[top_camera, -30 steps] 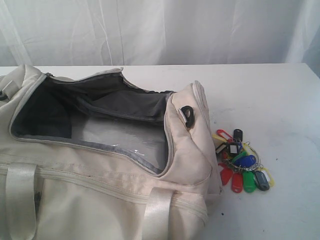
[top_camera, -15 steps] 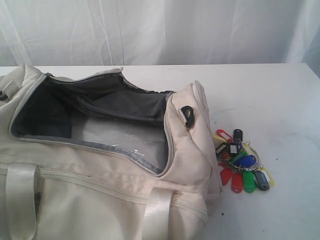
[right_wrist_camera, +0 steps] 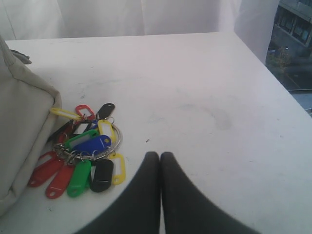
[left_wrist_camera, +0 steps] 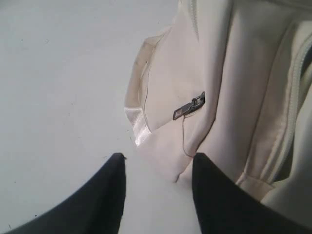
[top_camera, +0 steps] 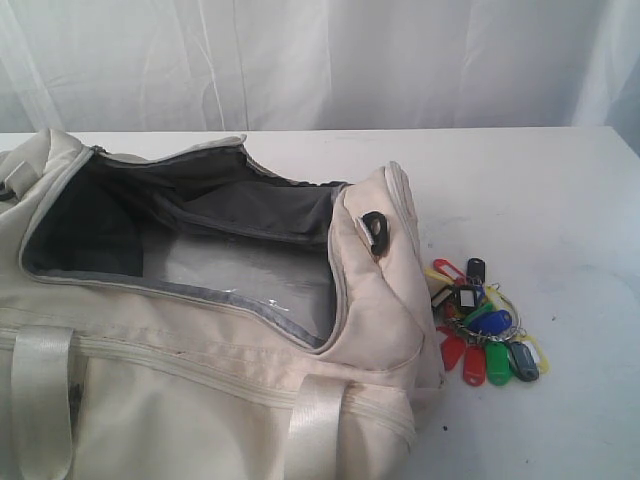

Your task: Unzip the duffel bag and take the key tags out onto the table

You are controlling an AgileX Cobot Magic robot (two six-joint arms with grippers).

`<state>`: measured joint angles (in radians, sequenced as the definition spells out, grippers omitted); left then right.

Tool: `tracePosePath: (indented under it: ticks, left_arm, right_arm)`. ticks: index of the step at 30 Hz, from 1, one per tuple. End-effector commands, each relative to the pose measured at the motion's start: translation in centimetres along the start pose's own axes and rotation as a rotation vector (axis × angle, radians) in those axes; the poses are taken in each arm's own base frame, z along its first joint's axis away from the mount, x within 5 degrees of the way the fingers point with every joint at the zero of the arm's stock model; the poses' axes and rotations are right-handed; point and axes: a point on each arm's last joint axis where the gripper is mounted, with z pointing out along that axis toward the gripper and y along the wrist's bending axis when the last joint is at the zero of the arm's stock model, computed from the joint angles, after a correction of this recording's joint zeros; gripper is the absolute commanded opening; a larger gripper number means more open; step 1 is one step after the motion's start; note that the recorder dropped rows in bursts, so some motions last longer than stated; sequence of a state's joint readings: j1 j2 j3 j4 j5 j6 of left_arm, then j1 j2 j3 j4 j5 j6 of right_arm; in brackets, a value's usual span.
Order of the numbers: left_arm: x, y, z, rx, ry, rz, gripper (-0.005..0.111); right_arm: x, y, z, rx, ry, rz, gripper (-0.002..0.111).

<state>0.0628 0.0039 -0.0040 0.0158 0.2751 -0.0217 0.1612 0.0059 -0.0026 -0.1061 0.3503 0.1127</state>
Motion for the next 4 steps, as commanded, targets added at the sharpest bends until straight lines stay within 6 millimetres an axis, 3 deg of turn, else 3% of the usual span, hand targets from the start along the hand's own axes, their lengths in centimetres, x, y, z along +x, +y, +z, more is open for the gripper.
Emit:
tracePosePath:
  ticks: [1, 4]
  left_arm:
    - [0.12, -0.08, 0.03, 0.010, 0.001, -0.003, 0.048]
    - [0.12, -0.08, 0.03, 0.010, 0.001, -0.003, 0.048]
  right_arm:
    - [0.06, 0.03, -0.01, -0.005, -0.003, 0.003, 0.000]
    - [0.06, 0.03, -0.01, -0.005, -0.003, 0.003, 0.000]
